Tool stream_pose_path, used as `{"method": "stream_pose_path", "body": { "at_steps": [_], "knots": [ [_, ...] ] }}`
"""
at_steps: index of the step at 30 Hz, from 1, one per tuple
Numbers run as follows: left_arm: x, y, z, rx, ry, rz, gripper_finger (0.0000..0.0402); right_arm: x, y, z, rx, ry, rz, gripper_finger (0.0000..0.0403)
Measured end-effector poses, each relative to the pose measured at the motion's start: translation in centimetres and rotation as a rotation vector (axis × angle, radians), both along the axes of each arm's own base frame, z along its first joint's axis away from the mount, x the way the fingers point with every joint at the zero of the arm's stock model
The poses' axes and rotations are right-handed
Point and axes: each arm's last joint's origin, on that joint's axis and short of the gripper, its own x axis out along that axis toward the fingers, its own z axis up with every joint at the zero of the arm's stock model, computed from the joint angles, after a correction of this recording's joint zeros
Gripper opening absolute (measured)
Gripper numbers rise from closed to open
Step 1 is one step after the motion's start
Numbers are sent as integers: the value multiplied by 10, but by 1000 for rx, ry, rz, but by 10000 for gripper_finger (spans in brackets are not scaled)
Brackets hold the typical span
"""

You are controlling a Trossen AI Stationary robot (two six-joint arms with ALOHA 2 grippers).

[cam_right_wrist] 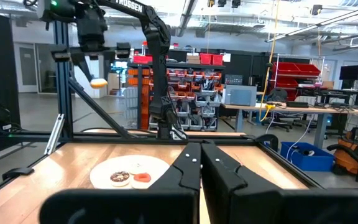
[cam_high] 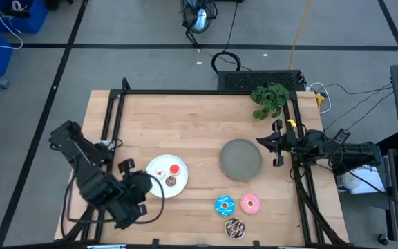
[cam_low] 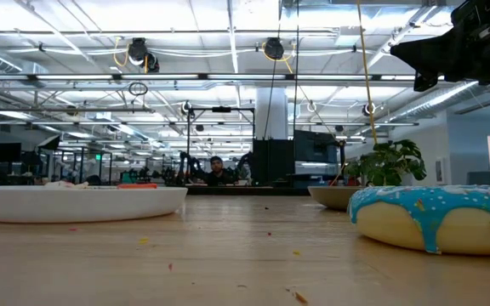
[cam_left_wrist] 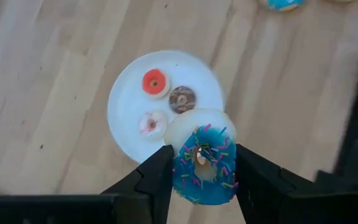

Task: Pick & Place donuts
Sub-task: Put the small blue donut on the white plate

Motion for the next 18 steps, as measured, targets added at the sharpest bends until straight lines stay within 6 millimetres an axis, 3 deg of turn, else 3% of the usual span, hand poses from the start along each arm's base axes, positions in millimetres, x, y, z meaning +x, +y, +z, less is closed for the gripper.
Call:
{"method": "stream_pose_path", "body": {
  "at_steps": [6, 13, 18],
  "knots": [
    [15, 24, -47, 75, 171, 71, 154, 0, 0, 0, 0, 0, 1, 0],
    [40, 45, -114, -45, 252, -16, 154, 0, 0, 0, -1, 0, 0, 0],
    [42, 49, -132, -71, 258, -71, 154, 0, 0, 0, -1, 0, -1, 0]
  ]
}}
